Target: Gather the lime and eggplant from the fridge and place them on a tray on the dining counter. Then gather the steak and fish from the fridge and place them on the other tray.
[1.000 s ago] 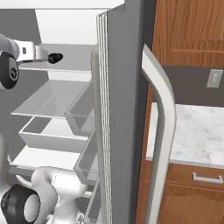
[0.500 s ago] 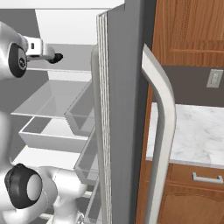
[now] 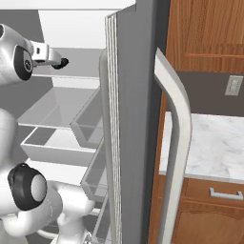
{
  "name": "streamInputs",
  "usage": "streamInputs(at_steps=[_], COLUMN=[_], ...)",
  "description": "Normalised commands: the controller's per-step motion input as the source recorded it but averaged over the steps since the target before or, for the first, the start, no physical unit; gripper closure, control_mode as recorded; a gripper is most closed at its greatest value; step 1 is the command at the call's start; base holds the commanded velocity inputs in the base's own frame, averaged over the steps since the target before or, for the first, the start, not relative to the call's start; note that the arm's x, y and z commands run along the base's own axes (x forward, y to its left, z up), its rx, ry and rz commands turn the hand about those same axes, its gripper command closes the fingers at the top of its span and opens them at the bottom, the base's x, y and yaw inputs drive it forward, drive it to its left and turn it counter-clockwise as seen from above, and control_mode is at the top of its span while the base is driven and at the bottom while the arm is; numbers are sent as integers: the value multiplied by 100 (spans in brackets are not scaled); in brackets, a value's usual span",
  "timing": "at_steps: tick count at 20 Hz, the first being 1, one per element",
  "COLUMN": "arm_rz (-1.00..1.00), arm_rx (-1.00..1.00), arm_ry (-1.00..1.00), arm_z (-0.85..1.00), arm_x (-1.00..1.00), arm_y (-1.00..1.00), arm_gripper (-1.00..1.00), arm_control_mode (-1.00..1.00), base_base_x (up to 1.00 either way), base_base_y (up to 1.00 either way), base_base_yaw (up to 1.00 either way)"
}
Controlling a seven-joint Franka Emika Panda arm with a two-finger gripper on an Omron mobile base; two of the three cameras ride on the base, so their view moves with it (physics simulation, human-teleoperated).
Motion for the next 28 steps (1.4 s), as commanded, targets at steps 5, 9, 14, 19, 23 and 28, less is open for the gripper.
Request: streamInputs(at_steps=[5, 9, 14, 19, 23, 28], arm_rz=[-2, -1, 0, 0, -1, 0], arm_rx=[0, 0, 0, 0, 0, 0], arm_ry=[0, 0, 0, 3, 2, 2], arm_z=[-13, -7, -4, -2, -11, -20], arm_x=[48, 53, 48, 28, 0, 9], arm_y=[5, 18, 13, 2, -7, -14], arm_gripper=[-100, -100, -100, -100, -100, -100], arm_control_mode=[-100, -100, -100, -100, -100, -100], base_base_x=[0, 0, 0, 0, 0, 0], base_base_y=[0, 0, 0, 0, 0, 0], base_base_yaw=[0, 0, 0, 0, 0, 0])
